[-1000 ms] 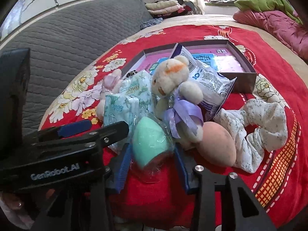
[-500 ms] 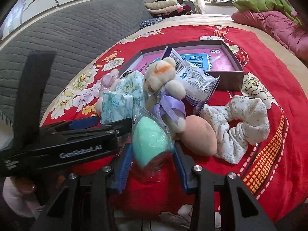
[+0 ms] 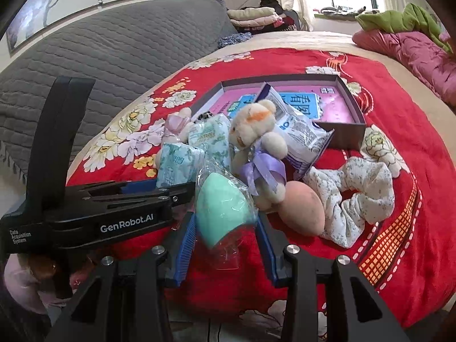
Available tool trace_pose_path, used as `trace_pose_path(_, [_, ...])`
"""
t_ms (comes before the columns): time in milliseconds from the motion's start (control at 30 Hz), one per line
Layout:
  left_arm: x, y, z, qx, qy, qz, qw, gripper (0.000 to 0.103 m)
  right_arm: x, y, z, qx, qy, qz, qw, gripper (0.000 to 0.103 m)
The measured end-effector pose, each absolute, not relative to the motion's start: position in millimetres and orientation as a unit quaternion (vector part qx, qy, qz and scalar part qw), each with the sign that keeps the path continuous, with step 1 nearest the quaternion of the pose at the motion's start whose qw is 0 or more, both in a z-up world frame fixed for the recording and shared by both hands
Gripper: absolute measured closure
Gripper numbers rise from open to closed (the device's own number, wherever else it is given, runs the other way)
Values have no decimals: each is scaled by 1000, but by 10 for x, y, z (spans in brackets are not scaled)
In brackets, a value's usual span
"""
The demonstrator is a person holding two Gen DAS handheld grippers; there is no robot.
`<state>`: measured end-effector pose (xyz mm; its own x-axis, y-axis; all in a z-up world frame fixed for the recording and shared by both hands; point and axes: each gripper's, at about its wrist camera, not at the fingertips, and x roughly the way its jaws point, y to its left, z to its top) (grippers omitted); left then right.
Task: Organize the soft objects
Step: 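Grasp the green 'Flower' tissue pack with left tool while right grasps the bagged green sponge, then lift the tissue pack over the pink box with left tool while right carries the sponge there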
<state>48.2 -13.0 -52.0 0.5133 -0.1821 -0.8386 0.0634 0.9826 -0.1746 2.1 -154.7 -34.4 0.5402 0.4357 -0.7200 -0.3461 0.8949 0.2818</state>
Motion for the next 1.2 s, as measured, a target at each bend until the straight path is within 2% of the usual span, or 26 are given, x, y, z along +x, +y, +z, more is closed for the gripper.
trace_pose_path(600, [349,-1,-3,-74,438,-65,894,54,6,-1668,12,41,350,219,910,61])
trace_pose_path(1200, [685,-105,284,-65,408,-51,909,55,371,-2071,282,59,298,162,939,61])
